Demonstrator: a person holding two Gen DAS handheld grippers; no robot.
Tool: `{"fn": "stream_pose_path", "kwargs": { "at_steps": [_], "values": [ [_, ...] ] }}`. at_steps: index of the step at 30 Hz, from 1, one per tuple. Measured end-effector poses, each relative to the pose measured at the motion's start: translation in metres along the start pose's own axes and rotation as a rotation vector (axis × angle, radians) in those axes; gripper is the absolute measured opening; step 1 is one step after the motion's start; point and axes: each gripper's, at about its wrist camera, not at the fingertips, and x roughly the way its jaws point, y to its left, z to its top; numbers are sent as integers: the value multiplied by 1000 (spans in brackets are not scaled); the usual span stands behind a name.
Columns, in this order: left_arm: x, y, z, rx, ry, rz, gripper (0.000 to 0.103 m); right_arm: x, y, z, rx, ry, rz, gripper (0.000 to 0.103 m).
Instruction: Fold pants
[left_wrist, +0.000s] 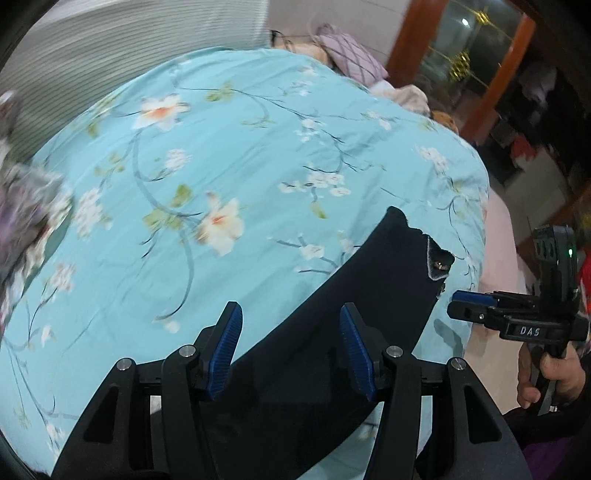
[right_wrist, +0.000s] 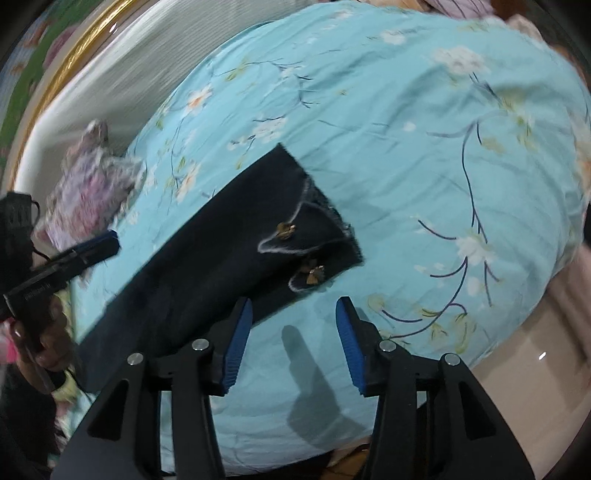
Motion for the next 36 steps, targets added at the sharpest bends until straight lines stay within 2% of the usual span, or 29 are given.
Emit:
{"fn": "stream_pose_path", "kwargs": {
  "at_steps": [4,6,17,19,20,21,23,29,31,32,33,35,36],
  "values": [
    [17,-12,14,39,37,-24,56,5,-13,4,112,3,69,51],
    [27,-17,20,52,54,-35,56,10,-17,7,153,11,91,63],
    [61,-42,46,137,137,-83,57,22,-34,21,325,-42,178,63],
    [67,-49,50,161,153,-88,57,23,-34,21,304,-42,177,41],
    [71,-53,52,173,162,-90,57,25,-36,20,297,-29,166,21],
    [76,-57,53,186,175,-91,57,25,-40,19,300,-20,168,17],
    [85,-62,56,205,198,-96,57,24,-51,15,311,-13,204,15],
    [115,-76,66,247,273,-129,56,17,-53,8,244,-17,223,14],
    [124,-81,69,253,293,-174,52,18,-56,7,244,-18,239,14],
    [130,-85,69,255,307,-200,50,18,-56,6,241,-19,239,14],
    [134,-89,70,255,316,-210,40,18,-54,6,233,-24,240,14],
    [139,-94,71,262,318,-219,33,17,-52,5,210,-30,236,14],
    [140,-95,71,265,311,-232,21,16,-52,5,198,-31,233,14]
  ]
}}
